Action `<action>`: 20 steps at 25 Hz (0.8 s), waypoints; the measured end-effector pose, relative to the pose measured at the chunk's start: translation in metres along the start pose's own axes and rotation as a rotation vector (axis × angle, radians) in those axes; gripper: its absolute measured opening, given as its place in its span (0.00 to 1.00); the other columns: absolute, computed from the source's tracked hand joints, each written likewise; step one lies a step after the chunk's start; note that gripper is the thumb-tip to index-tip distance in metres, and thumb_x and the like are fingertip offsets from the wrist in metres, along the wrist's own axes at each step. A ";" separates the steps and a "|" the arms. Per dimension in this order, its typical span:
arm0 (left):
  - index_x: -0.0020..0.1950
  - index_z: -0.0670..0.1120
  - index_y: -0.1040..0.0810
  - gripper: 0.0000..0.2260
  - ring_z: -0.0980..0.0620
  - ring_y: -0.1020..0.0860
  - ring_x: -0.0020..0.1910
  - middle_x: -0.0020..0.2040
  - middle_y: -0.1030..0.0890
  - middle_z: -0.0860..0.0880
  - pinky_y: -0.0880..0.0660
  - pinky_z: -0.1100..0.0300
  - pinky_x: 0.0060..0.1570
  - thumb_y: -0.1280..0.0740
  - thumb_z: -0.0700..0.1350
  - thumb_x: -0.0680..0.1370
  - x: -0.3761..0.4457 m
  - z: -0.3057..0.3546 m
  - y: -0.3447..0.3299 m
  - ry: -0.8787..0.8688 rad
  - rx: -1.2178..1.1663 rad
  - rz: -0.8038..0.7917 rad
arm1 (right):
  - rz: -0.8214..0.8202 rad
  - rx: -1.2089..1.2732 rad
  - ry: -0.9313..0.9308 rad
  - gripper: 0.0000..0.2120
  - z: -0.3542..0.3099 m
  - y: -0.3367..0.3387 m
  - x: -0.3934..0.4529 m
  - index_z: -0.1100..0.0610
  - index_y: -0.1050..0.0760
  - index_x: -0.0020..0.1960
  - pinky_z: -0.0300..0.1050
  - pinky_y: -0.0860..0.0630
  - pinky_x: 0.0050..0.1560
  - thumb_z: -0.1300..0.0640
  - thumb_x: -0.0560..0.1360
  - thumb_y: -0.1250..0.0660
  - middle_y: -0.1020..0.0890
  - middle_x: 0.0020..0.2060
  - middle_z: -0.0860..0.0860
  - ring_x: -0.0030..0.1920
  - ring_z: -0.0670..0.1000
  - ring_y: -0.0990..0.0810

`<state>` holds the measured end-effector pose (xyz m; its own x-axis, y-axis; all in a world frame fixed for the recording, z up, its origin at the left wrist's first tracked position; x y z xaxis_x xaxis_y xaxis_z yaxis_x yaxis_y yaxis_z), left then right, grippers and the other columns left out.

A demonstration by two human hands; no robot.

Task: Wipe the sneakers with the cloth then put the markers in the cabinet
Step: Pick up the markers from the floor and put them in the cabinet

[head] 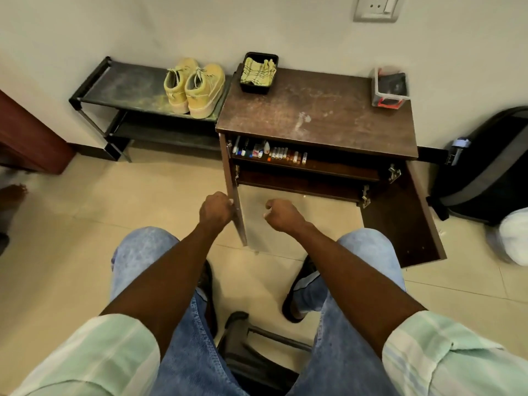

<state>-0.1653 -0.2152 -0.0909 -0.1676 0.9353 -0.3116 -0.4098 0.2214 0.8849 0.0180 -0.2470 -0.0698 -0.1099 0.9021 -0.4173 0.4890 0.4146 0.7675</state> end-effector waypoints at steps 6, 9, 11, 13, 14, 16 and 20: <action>0.48 0.43 0.19 0.19 0.45 0.18 0.44 0.46 0.16 0.45 0.21 0.54 0.45 0.30 0.59 0.71 0.031 0.067 -0.025 0.039 -0.152 -0.068 | 0.003 -0.024 -0.040 0.17 0.028 0.030 0.014 0.59 0.28 0.64 0.47 0.24 0.52 0.59 0.76 0.36 0.22 0.59 0.56 0.56 0.55 0.23; 0.65 0.43 0.28 0.30 0.41 0.25 0.60 0.62 0.25 0.41 0.25 0.48 0.55 0.29 0.61 0.71 0.040 0.107 -0.021 -0.050 -0.023 0.069 | 0.167 -0.089 -0.091 0.22 0.055 0.061 0.026 0.60 0.33 0.68 0.51 0.26 0.59 0.59 0.76 0.36 0.28 0.63 0.58 0.61 0.58 0.28; 0.77 0.47 0.46 0.42 0.37 0.44 0.75 0.76 0.44 0.39 0.42 0.42 0.70 0.32 0.63 0.72 0.051 0.130 -0.019 -0.225 0.128 0.138 | 0.309 -0.196 -0.106 0.26 0.074 0.078 0.036 0.61 0.38 0.71 0.53 0.29 0.62 0.58 0.75 0.36 0.32 0.65 0.60 0.64 0.59 0.31; 0.79 0.50 0.57 0.45 0.38 0.59 0.77 0.78 0.58 0.40 0.59 0.43 0.73 0.36 0.67 0.72 0.072 0.145 -0.020 -0.392 0.258 0.150 | 0.400 -0.233 -0.108 0.28 0.089 0.090 0.047 0.62 0.40 0.72 0.54 0.30 0.63 0.57 0.75 0.35 0.33 0.65 0.60 0.64 0.60 0.32; 0.79 0.51 0.59 0.46 0.38 0.62 0.76 0.78 0.61 0.41 0.63 0.43 0.72 0.38 0.68 0.72 0.081 0.152 -0.020 -0.450 0.303 0.148 | 0.421 -0.231 -0.114 0.29 0.095 0.094 0.051 0.62 0.40 0.71 0.54 0.30 0.63 0.56 0.74 0.34 0.34 0.65 0.60 0.64 0.60 0.33; 0.79 0.51 0.60 0.45 0.37 0.64 0.76 0.78 0.62 0.40 0.65 0.42 0.72 0.41 0.70 0.72 0.102 0.166 -0.021 -0.531 0.361 0.137 | 0.430 -0.189 -0.156 0.31 0.108 0.100 0.061 0.61 0.40 0.72 0.54 0.31 0.63 0.55 0.73 0.33 0.35 0.67 0.60 0.65 0.60 0.34; 0.79 0.51 0.57 0.37 0.38 0.62 0.76 0.79 0.58 0.43 0.62 0.42 0.74 0.49 0.68 0.77 0.122 0.185 -0.033 -0.602 0.387 0.064 | 0.412 -0.108 -0.228 0.32 0.124 0.102 0.070 0.61 0.42 0.72 0.54 0.33 0.65 0.56 0.73 0.32 0.37 0.69 0.61 0.67 0.61 0.36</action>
<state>-0.0069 -0.0572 -0.0940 0.3883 0.9151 -0.1084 -0.0501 0.1384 0.9891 0.1675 -0.1564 -0.0815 0.2729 0.9496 -0.1544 0.3579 0.0487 0.9325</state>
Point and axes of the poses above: each hand's wrist, its own x-axis towards the middle knuckle, its own y-axis out of the back of the hand, z = x × y, the point moved 5 cm from there along x, towards the middle knuckle
